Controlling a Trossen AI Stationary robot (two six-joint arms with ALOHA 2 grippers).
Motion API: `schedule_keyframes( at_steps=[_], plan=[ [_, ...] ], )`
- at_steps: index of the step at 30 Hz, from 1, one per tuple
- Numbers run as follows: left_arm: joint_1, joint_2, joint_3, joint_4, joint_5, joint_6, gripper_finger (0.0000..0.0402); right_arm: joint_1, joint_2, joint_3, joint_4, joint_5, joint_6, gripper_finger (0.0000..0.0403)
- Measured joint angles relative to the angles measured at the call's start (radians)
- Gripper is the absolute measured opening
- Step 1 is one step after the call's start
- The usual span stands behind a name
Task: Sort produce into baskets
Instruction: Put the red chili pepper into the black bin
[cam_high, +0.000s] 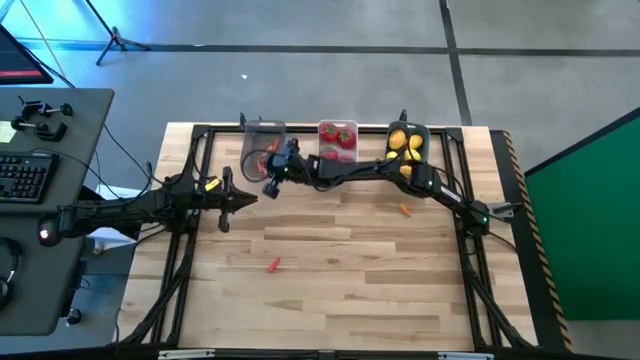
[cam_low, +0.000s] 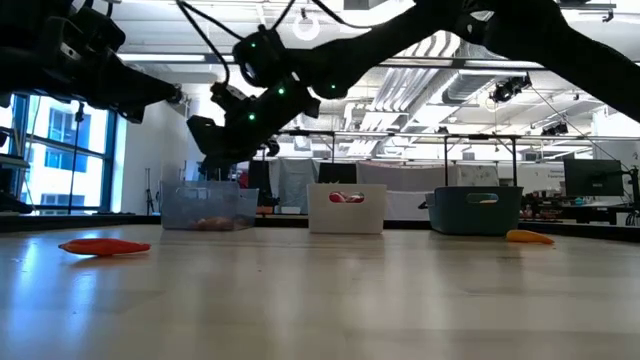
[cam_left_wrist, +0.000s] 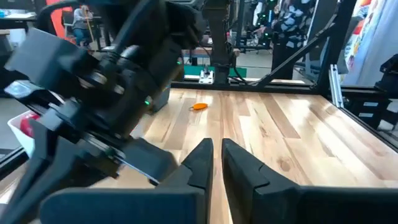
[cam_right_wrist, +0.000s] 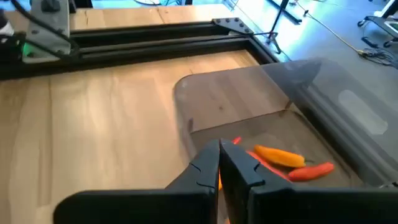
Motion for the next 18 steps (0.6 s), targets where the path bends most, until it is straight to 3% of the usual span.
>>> schedule_keyframes(
  at_steps=[5,13,18],
  plan=[
    [-0.019,0.000,0.000,0.003,-0.003,0.002,0.0012,0.030,-0.022,-0.099,0.083,0.021,0.014,0.0000],
    [-0.026,0.000,0.001,0.032,-0.004,0.002,0.0012,0.093,-0.232,-0.569,0.442,-0.009,0.091,0.0000],
    [-0.054,0.043,0.046,-0.054,-0.002,-0.060,0.0007,0.152,-0.381,-0.811,0.531,0.005,0.116,0.0000]
  ],
)
